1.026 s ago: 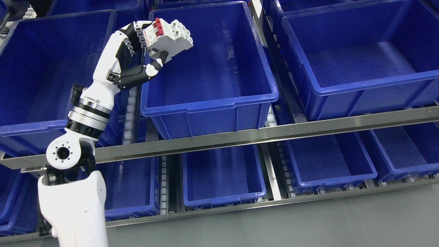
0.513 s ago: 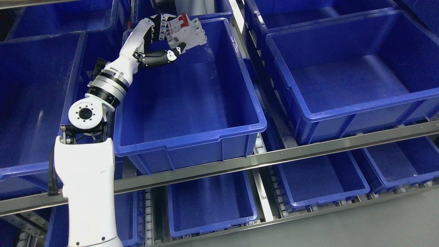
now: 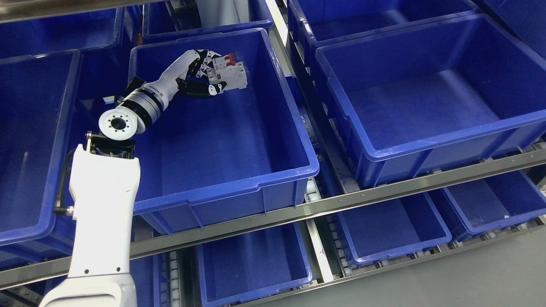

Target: Place circuit breaker on shelf

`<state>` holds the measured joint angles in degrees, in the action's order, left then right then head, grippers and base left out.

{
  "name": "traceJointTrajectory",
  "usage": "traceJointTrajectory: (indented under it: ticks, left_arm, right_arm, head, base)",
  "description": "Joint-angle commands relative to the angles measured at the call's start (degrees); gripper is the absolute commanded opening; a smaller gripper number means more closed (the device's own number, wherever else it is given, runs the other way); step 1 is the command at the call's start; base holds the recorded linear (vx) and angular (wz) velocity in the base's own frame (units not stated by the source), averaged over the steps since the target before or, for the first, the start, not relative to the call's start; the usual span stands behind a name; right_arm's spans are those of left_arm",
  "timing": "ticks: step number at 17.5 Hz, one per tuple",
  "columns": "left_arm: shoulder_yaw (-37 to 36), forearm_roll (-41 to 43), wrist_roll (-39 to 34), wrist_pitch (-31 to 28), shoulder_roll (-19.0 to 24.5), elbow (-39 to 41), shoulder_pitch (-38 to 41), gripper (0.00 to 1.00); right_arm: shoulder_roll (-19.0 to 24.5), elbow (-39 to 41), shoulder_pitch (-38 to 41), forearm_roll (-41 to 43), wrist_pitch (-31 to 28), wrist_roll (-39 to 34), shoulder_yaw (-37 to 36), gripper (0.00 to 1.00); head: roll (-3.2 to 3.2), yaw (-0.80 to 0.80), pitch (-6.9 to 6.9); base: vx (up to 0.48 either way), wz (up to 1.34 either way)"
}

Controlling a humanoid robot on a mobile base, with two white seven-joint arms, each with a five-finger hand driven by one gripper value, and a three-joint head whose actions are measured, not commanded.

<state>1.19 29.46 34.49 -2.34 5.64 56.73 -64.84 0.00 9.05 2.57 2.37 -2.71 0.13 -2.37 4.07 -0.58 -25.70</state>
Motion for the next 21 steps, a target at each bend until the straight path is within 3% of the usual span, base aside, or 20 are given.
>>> traceJointTrajectory:
  ticks: [1,7,11,13,18,21]
  left_arm:
    - [-9.53,1.57,-0.03,0.06,3.85,-19.45,-6.17,0.19]
    - [-12.88,1.57,-1.35,0.06,0.61,-22.98,-7.15,0.25]
    - [-13.94,1.66,-2.05,-0.21,0.51,-24.12,-7.14,0.49]
    - [-13.94,1.57,-2.06,-0.21,0.86,-24.65,-7.23,0.73]
    - [-10.79,1.39,-2.06,-0.21,2.97,-24.65,-11.00,0.90]
    - [-2.46,0.69,-2.32,-0.29,2.36,-24.21,-14.07,0.99]
  right_arm:
    - [-1.00,0.00,0.06,0.00,-0.02,0.04,0.00,1.00]
    - [-1.00,0.00,0.06,0.00,-0.02,0.04,0.00,1.00]
    - [-1.00,0.00,0.06,0.00,-0.02,0.04,0.00,1.00]
    - [-1.00,0.00,0.06,0.00,-0.02,0.04,-0.09,1.00]
    - [-1.00,0.00,-0.03,0.00,-0.02,0.04,0.00,1.00]
    - [-1.00,0.00,0.06,0.00,-0.02,0.04,0.00,1.00]
  head:
    - [0.00,0.00,0.00]
    - [0.00,0.00,0.00]
    - [0.00,0.00,0.00]
    - [0.00,0.00,0.00]
    - [0.00,0.00,0.00]
    - [0.00,0.00,0.00]
  base:
    - [0.000,0.00]
    - [0.001,0.00]
    - [-0.001,0.00]
    - [0.000,0.00]
    - [0.000,0.00]
    - [0.000,0.00]
